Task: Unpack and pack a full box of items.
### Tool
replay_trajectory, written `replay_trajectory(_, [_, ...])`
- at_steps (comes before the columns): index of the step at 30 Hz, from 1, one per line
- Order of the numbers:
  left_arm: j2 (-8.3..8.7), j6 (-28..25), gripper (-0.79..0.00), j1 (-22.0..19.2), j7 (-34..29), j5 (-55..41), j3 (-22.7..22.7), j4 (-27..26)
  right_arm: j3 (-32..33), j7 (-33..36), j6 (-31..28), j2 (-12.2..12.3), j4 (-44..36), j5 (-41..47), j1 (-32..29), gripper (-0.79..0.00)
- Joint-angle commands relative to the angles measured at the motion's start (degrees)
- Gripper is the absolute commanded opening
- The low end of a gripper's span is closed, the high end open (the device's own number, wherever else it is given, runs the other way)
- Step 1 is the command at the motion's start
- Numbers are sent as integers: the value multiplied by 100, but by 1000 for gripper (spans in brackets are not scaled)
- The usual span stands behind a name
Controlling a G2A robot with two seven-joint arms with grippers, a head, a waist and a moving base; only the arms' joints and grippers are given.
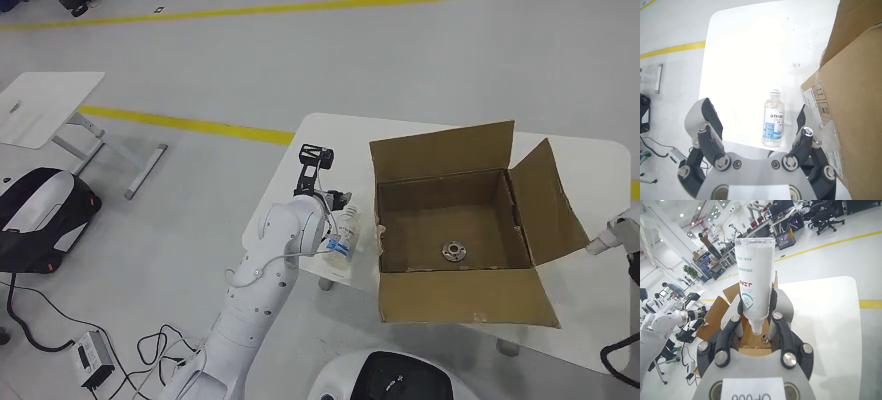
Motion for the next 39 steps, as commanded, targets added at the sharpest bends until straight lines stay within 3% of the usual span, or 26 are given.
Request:
replay_trajectory(1, [0,0,0,0,0,0,0,0,176,-9,-47,14,-24,107,-136,-785])
replay_trajectory(8, [0,0,0,0,0,0,0,0,674,35,-251,63,-156,377,-571,-785])
replay_trajectory(27, [0,0,0,0,0,0,0,0,674,35,-251,63,-156,377,-571,-785])
replay_trajectory(33, [0,0,0,0,0,0,0,0,651,73,180,91,-32,139,-655,-785])
replay_trajectory(39, [0,0,0,0,0,0,0,0,570,672,525,187,493,-538,-367,-785])
